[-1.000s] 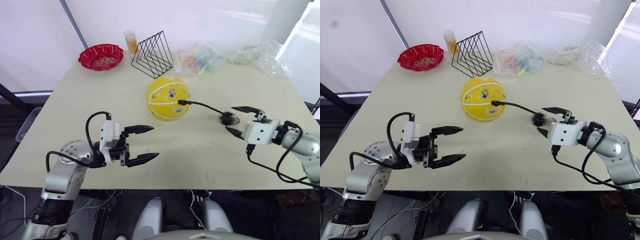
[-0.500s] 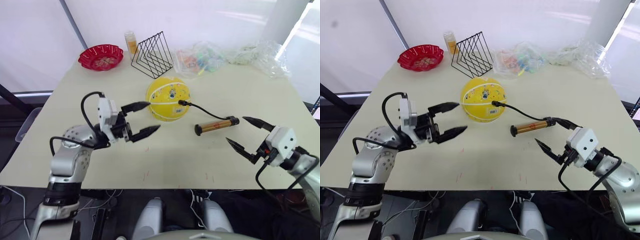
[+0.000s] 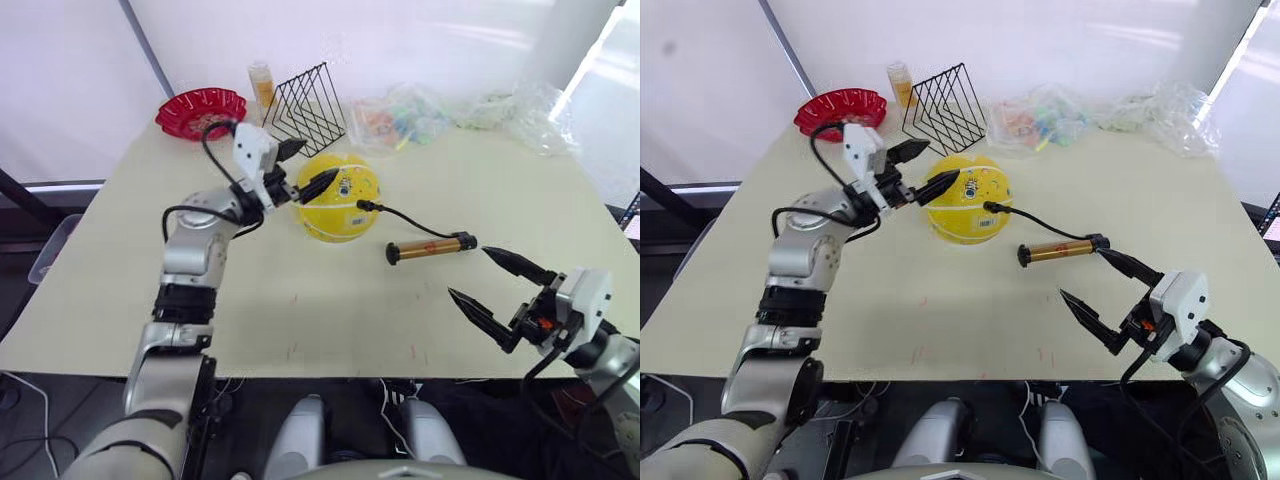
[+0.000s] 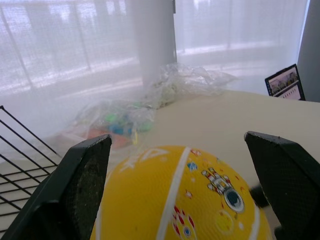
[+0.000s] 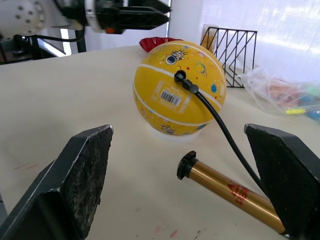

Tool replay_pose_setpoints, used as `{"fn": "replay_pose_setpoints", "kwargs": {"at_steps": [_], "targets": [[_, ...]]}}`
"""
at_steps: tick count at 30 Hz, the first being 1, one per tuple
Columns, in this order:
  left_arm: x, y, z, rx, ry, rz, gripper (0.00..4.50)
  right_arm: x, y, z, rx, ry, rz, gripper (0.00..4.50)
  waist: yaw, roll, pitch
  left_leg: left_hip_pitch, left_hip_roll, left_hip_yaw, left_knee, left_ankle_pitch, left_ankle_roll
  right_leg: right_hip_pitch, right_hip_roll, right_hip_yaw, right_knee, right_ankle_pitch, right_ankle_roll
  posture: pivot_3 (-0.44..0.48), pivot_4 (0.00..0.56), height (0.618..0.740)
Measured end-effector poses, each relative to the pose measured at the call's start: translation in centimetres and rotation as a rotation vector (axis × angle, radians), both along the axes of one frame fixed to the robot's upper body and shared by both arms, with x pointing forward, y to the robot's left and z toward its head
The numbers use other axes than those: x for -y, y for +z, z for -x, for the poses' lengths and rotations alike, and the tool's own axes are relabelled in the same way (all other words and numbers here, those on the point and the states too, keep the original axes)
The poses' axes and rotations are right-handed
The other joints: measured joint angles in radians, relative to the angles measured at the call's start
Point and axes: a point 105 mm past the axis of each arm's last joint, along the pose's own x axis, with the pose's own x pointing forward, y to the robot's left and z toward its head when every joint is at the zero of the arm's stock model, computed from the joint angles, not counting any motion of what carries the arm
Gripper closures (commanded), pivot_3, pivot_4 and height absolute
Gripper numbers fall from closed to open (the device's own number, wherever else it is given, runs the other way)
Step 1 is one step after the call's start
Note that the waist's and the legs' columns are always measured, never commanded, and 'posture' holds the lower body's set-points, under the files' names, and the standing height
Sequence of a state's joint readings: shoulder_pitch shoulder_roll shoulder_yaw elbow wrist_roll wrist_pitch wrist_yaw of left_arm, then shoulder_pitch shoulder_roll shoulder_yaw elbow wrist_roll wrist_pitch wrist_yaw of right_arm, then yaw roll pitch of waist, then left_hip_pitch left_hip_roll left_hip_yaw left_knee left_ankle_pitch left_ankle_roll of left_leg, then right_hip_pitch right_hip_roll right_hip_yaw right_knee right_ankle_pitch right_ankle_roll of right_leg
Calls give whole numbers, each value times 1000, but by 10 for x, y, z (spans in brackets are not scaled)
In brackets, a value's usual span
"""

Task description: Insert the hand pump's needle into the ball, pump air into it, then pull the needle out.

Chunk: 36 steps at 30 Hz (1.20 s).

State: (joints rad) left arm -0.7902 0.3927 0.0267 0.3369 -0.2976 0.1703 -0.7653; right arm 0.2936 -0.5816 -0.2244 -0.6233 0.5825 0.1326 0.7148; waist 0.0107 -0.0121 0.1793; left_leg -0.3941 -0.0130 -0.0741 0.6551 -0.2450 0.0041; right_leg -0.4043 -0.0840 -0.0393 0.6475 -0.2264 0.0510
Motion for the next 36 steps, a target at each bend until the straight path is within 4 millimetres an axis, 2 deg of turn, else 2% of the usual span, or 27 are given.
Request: {"fn": "replay_pose_setpoints", "kwargs": {"at_steps": [6,13,18,23,28,33,36], "targets": [[6,-4,-21,-41,63,-40,0,0,1,0,7,0,1,99,-11,0,0,0,0,0,0,0,0,0,0,0,0,0,0,0,150,737],[5,-14,-32,-83,100,-103,0,0,4,-5,33,-12,35,99,-20,-1,0,0,0,0,0,0,0,0,0,0,0,0,0,0,150,737],[11,-21,-37,-153,119,-75,0,-4,10,-36,55,-48,124,99,-19,-2,-1,1,-1,0,2,0,0,1,0,1,3,-1,4,0,150,737],[16,-24,-38,-189,131,-54,0,-17,5,-68,25,-66,214,99,-15,-2,-1,1,-1,-1,9,0,0,0,0,1,9,-1,4,0,150,737],[16,-25,-38,-196,134,-50,0,-27,5,-81,21,-39,269,99,-11,-2,-1,-1,-1,-1,13,0,0,0,-1,0,10,-1,4,0,150,737],[22,-26,-38,-196,123,-36,0,-49,12,-110,64,35,427,99,-19,-2,-1,-1,-1,-1,13,0,0,0,-1,0,11,-1,4,0,150,737],[22,-26,-37,-196,123,-35,0,-55,11,-123,62,42,478,99,-18,-2,-1,-1,-2,-1,13,0,0,0,-1,0,11,1,1,0,150,737]]}}
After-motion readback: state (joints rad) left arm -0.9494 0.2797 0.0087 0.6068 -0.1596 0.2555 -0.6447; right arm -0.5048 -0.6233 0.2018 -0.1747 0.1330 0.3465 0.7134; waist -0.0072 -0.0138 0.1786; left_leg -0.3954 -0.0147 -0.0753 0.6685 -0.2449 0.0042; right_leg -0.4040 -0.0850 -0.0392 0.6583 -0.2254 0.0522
